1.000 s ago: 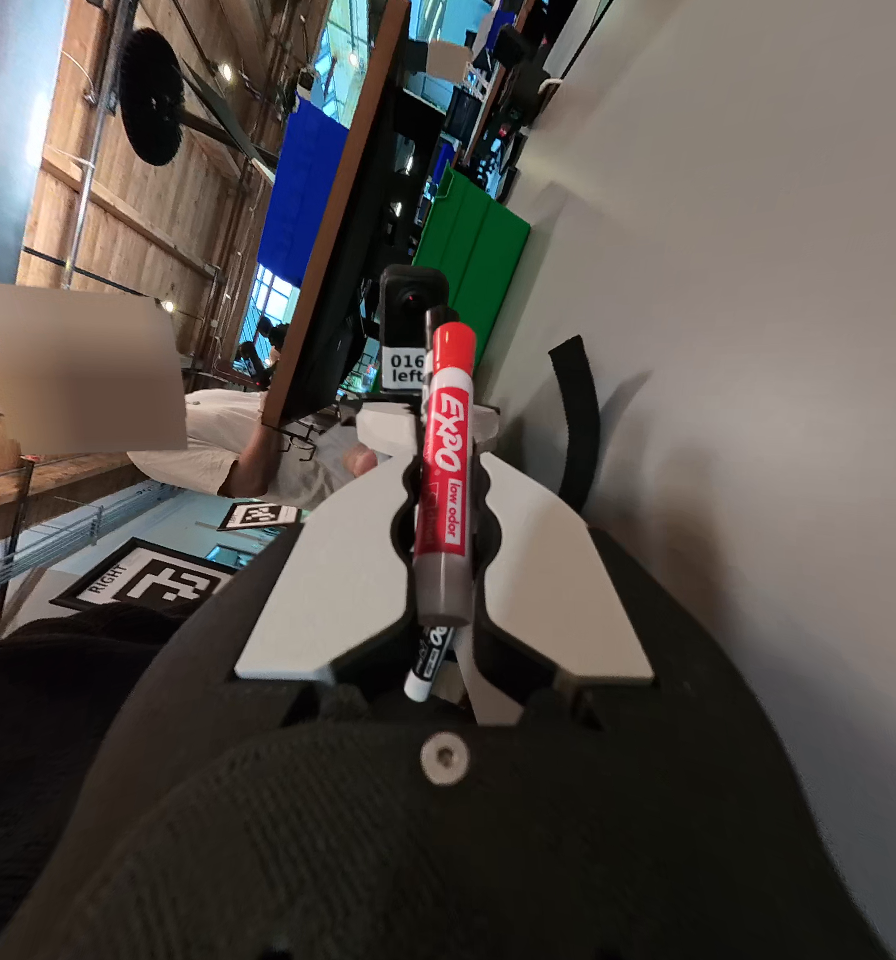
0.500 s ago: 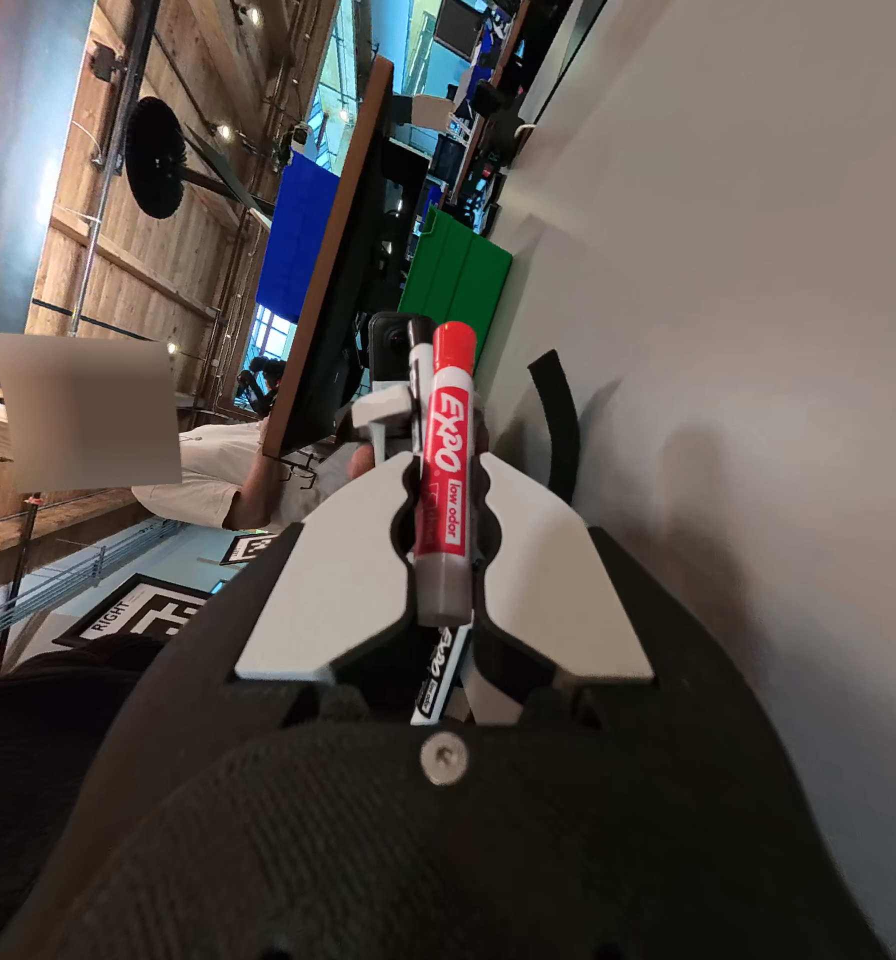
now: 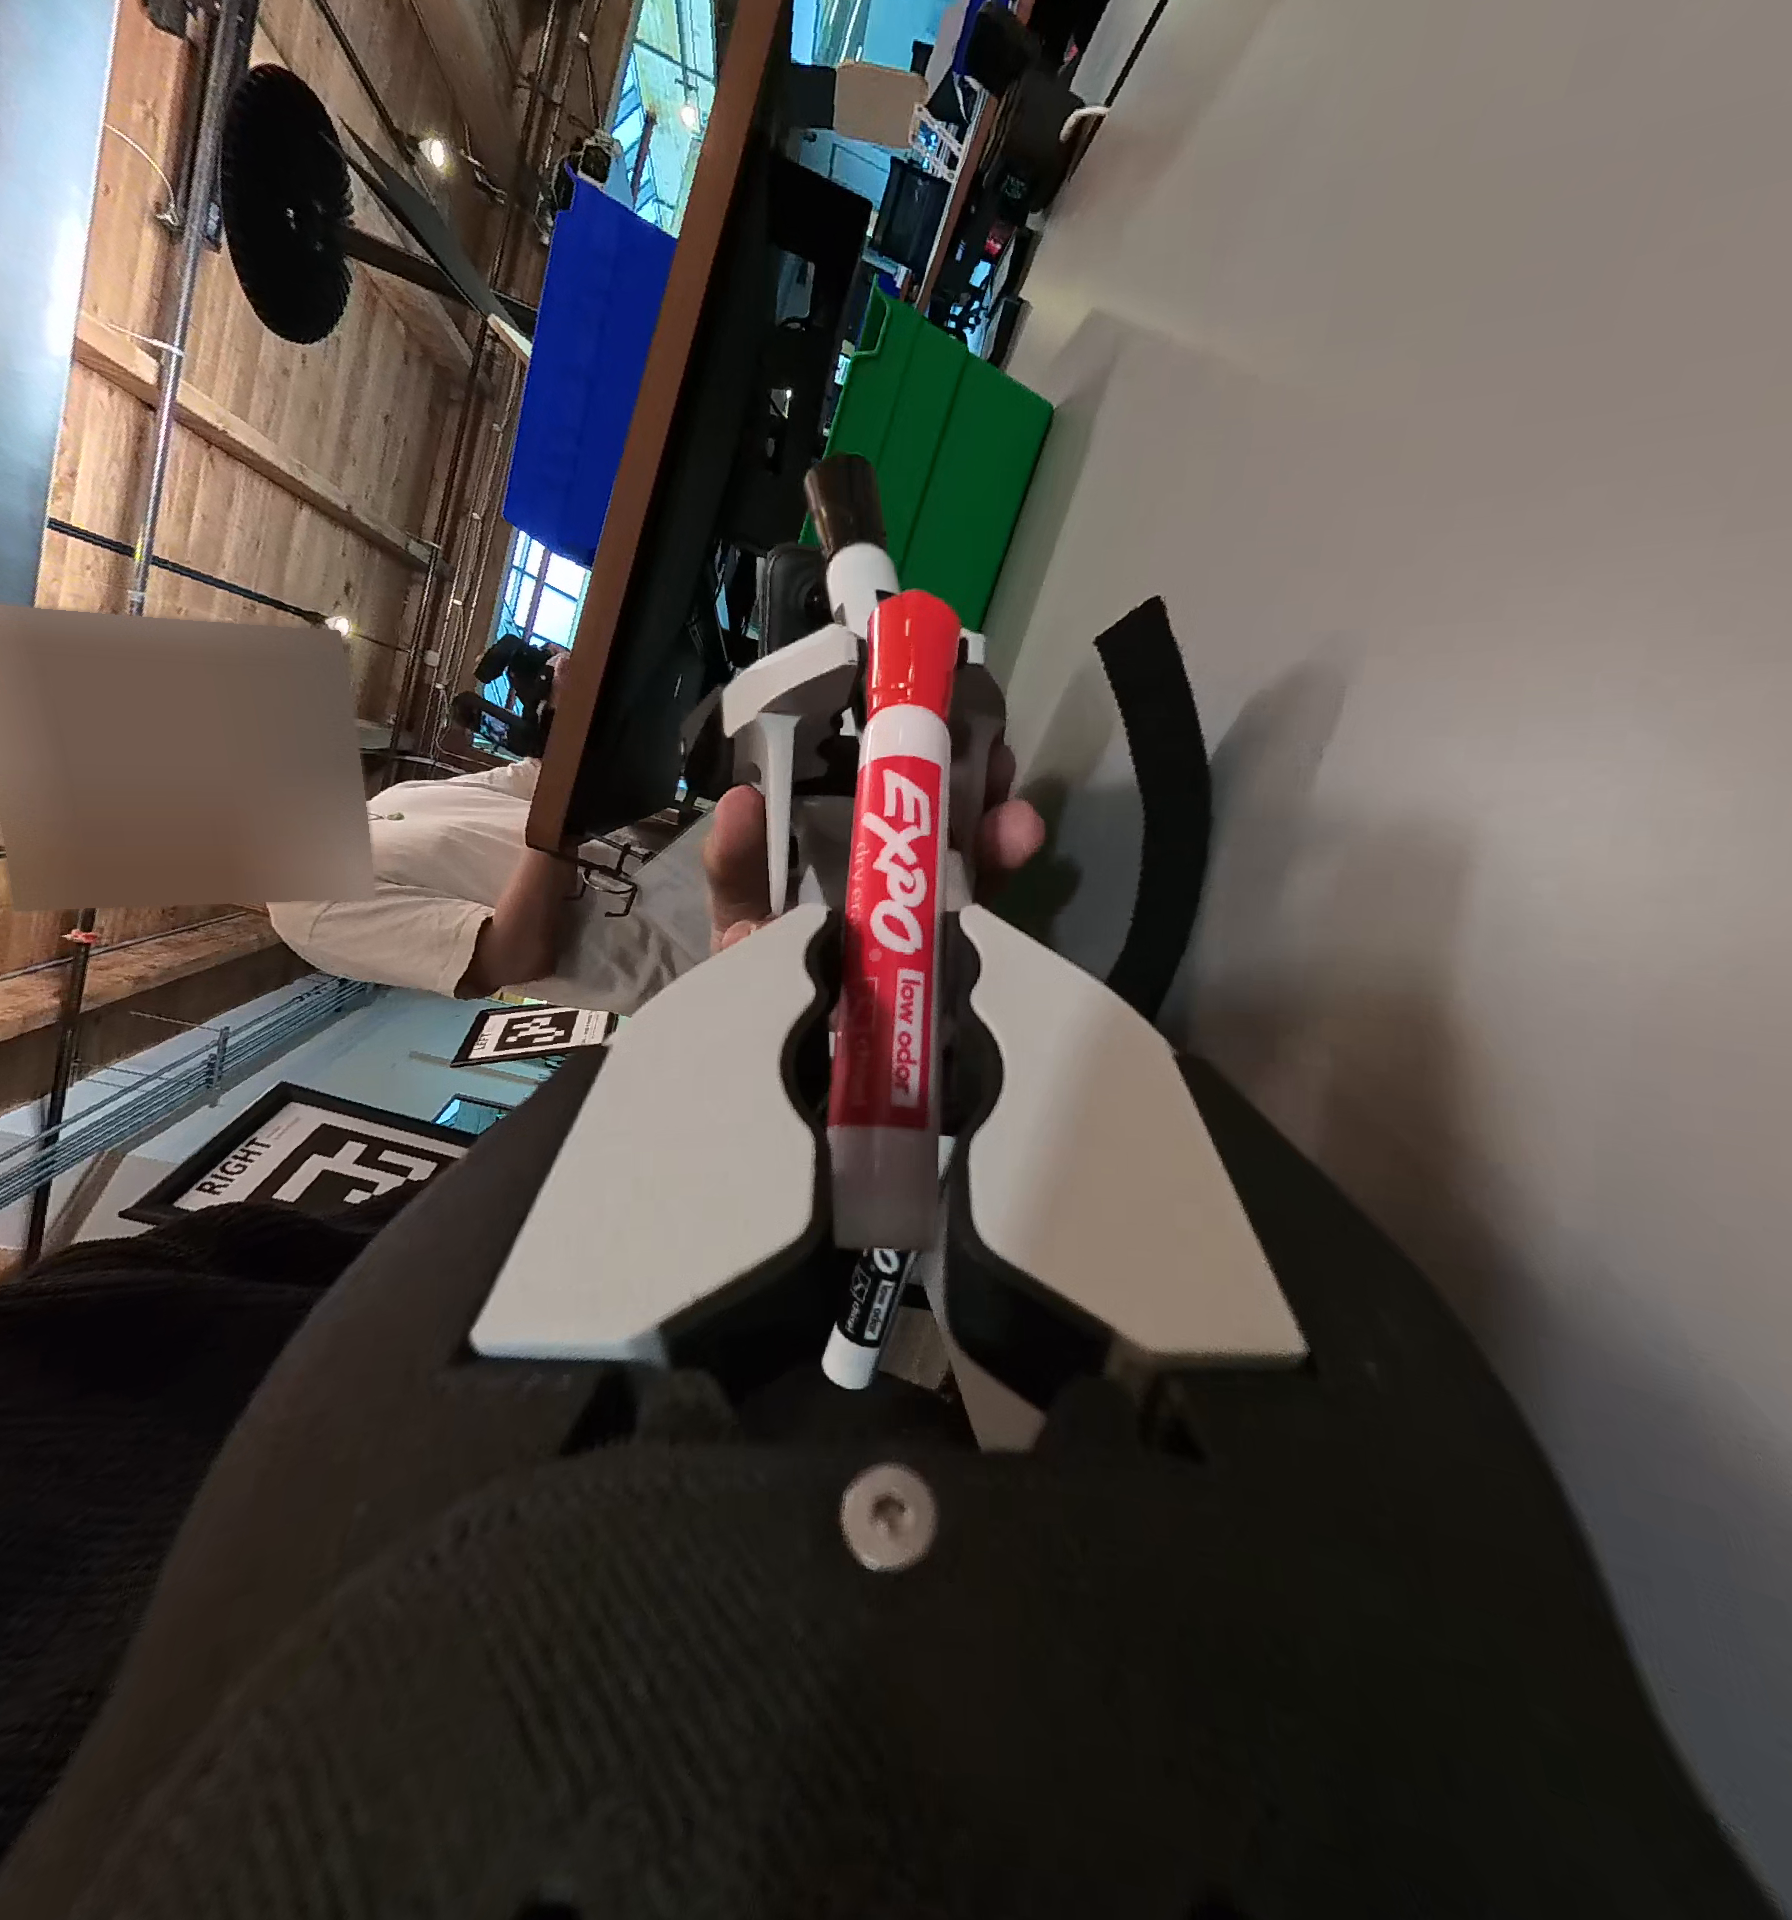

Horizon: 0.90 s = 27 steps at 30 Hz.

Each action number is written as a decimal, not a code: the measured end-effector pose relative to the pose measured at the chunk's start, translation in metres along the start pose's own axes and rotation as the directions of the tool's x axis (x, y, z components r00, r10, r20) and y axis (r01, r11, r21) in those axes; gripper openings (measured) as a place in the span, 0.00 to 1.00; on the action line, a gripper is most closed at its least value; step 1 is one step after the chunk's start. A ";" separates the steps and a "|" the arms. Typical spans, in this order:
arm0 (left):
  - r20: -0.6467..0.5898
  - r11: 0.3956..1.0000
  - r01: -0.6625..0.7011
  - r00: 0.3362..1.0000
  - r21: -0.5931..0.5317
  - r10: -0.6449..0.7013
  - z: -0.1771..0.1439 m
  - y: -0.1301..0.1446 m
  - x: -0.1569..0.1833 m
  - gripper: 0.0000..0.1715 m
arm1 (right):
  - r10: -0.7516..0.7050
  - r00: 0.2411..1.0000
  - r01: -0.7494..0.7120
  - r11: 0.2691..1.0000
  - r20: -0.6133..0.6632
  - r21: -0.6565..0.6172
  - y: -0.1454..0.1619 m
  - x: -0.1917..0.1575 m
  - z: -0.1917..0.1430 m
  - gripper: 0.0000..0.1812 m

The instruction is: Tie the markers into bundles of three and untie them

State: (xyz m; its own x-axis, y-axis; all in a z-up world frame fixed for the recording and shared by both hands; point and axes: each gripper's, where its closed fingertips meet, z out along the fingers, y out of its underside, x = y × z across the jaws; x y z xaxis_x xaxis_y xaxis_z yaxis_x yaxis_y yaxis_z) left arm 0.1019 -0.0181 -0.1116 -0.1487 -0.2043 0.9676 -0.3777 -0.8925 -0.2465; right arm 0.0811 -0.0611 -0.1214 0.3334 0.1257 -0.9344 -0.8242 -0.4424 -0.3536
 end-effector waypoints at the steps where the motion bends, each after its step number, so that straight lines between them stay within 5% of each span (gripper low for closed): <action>1: -0.004 1.000 0.008 1.000 0.001 -0.008 0.000 0.000 0.000 0.11 | 0.001 1.000 -0.001 1.000 0.000 -0.002 0.000 0.000 0.000 0.10; 27: -0.045 0.990 0.111 0.992 -0.092 -0.116 0.020 0.034 0.005 0.11 | 0.014 1.000 -0.015 1.000 0.020 0.019 -0.004 0.000 0.005 0.10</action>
State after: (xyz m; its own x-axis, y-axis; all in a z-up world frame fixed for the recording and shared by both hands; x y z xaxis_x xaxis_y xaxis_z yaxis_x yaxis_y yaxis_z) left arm 0.1063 -0.0570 -0.1138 -0.1452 -0.0811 0.9861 -0.4743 -0.8689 -0.1413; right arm 0.0823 -0.0544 -0.1198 0.3121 0.1372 -0.9401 -0.8374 -0.4277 -0.3404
